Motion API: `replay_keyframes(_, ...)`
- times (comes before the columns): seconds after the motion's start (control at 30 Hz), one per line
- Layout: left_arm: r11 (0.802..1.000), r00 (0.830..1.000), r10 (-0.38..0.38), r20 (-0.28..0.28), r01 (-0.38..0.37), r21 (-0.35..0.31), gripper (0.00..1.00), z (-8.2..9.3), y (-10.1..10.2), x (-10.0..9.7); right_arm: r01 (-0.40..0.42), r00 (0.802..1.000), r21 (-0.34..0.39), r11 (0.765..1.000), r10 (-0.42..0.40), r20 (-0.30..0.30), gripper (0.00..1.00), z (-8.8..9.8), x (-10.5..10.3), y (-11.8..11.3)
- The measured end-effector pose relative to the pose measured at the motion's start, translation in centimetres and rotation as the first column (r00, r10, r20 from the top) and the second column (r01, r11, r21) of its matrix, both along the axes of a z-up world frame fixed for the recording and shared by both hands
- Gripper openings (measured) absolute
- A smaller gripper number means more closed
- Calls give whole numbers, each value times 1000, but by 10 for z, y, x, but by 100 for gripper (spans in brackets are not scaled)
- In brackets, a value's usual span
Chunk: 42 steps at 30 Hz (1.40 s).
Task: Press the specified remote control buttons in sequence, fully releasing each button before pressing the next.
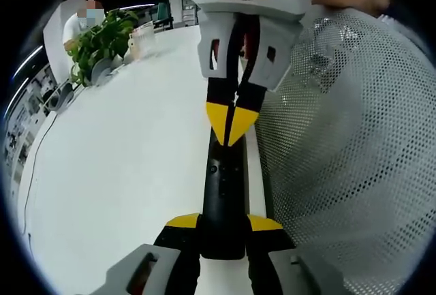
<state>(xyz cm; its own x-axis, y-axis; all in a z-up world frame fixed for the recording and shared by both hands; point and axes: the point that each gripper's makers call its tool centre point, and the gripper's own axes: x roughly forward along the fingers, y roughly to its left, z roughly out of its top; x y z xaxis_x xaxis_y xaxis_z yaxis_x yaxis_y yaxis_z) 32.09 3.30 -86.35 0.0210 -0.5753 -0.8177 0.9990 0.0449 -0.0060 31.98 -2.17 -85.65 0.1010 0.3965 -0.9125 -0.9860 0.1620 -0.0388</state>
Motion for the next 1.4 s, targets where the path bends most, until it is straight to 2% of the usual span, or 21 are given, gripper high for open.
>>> replay_keyframes(0.13, 1000, 1000, 1, 0, -1, 1, 25, 0, 0, 0, -4, 1000, -13, 1000, 4, 4, 0, -1, 1, 0)
replay_keyframes(0.23, 1000, 1000, 3, -1, -3, 2, 25, 0, 0, 0, 56, 998, 30, 998, -55, -34, 0, 0, 2, -1)
replay_keyframes(0.4, 1000, 1000, 4, -1, -4, 1, 25, 0, 0, 0, 77, 997, 43, 996, -75, -37, 0, 1, 2, 0)
replay_keyframes(0.47, 1000, 1000, 4, -1, -4, 1, 25, 0, 0, 0, 126, 990, 79, 989, -121, -70, 0, 2, 3, 1)
replay_keyframes(0.53, 1000, 1000, 4, -1, -4, 1, 25, 0, 0, 0, 137, 988, 89, 987, -129, -89, 0, 2, 5, 0)
replay_keyframes(0.67, 1000, 1000, 4, -1, -4, 0, 25, 0, 0, 1, 109, 992, 95, 989, -102, -78, 0, 3, 2, 6)
replay_keyframes(0.77, 1000, 1000, 5, -2, -5, 0, 25, 0, 0, 1, 102, 992, 106, 989, -92, -92, 0, 4, -2, 12)
replay_keyframes(1.0, 1000, 1000, 5, -2, -5, -3, 25, -1, 0, 0, 86, 993, 102, 991, -77, -84, 0, 2, -1, 12)
replay_keyframes(1.13, 1000, 1000, 3, -2, -3, -3, 25, -1, -1, 0, 28, 999, 68, 997, -26, -32, 0, 0, -2, 12)
replay_keyframes(1.2, 1000, 1000, 2, -2, -2, -2, 25, -1, -1, 0, 22, 999, 54, 998, -20, -28, 0, 0, -3, 12)
replay_keyframes(1.4, 1000, 1000, 2, 2, -2, 3, 25, -1, -1, 0, 67, 997, 81, 994, -63, -53, 0, 0, -1, 10)
